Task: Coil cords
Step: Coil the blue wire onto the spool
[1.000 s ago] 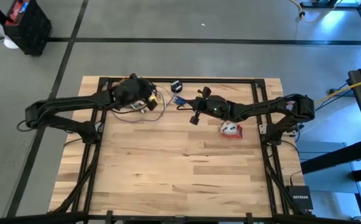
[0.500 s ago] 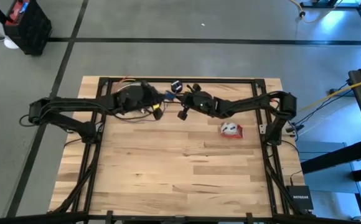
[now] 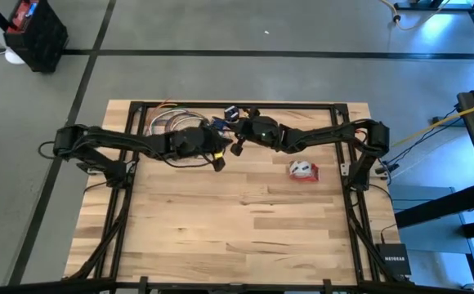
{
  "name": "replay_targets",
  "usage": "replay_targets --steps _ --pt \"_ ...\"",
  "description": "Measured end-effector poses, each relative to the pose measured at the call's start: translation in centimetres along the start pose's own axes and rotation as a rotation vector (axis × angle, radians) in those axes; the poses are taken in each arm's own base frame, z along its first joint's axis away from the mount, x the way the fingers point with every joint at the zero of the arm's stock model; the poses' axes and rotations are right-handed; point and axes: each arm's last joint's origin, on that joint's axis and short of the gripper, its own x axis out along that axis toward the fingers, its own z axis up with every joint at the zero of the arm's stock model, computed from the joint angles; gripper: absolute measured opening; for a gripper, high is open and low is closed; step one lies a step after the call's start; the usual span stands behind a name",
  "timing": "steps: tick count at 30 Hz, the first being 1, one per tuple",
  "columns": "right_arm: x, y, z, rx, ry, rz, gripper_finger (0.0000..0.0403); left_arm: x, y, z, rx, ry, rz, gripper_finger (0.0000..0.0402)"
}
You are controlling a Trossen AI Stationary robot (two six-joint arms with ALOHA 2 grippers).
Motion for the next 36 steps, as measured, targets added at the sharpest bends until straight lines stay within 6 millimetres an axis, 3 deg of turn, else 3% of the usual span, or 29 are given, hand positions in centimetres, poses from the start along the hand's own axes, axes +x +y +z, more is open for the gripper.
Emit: replay_targets --steps 6,18,36 --pt "-0.1 -0.3 0.6 -0.025 -0.015 0.016 0.0001 1.7 -0.6 -2.0 0.028 0.093 0.005 0.0002" --pt "-2.6 -1.4 3.6 -0.013 -0.086 0.131 0.0001 1.9 0.3 -2.9 0.150 0.155 0.180 0.0003" --pt "-4.6 -1.7 2.8 -0.169 0.131 0.187 0.0001 1.6 1.8 -4.5 0.395 0.362 0.266 0.0003"
